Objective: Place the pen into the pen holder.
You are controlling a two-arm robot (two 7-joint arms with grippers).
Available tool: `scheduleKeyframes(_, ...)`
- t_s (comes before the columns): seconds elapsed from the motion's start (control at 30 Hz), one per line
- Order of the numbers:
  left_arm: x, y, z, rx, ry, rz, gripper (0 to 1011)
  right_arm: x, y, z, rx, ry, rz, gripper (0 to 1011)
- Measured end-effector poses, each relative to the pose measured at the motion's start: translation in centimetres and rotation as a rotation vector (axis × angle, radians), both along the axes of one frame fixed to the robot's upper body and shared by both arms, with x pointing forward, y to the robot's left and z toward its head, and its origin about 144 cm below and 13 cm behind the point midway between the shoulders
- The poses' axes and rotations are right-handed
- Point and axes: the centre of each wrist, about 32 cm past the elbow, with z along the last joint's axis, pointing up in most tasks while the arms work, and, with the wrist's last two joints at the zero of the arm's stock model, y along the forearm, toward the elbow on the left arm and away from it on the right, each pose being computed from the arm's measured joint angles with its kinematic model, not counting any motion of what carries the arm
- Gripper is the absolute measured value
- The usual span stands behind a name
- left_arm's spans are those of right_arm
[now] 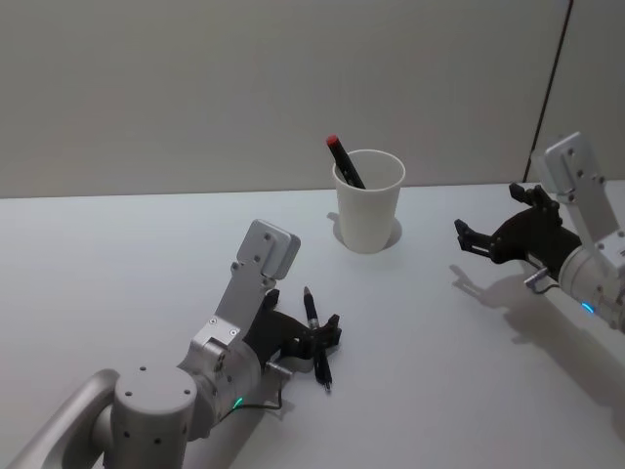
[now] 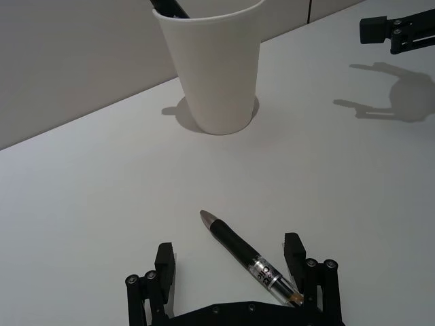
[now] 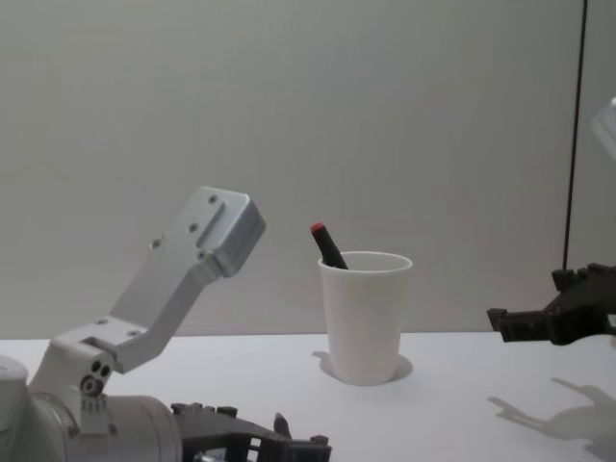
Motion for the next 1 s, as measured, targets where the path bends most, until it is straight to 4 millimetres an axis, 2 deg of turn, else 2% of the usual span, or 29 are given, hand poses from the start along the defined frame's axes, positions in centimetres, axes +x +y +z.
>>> scheduleKeyframes(0.2, -0.01, -0.01, 0.02, 0.0, 0.0, -0.001, 1001, 0.0, 0.0, 0.0, 0.0, 0.0, 0.0, 1001)
scheduleKeyframes(0.33, -0.03, -0.04, 0.03, -0.001, 0.001, -0.003, 937, 0.0, 0.0, 0.0, 0.0, 0.0, 0.0, 1001)
scheduleKeyframes(0.57, -0.03, -0.05, 0.05, -0.002, 0.001, -0.003, 755, 0.0, 0.0, 0.0, 0.0, 0.0, 0.0, 1001)
scheduleKeyframes(1.0, -0.02, -0.02, 0.06, -0.001, 0.0, -0.002, 535, 0.0, 0.0, 0.0, 0.0, 0.0, 0.0, 1001)
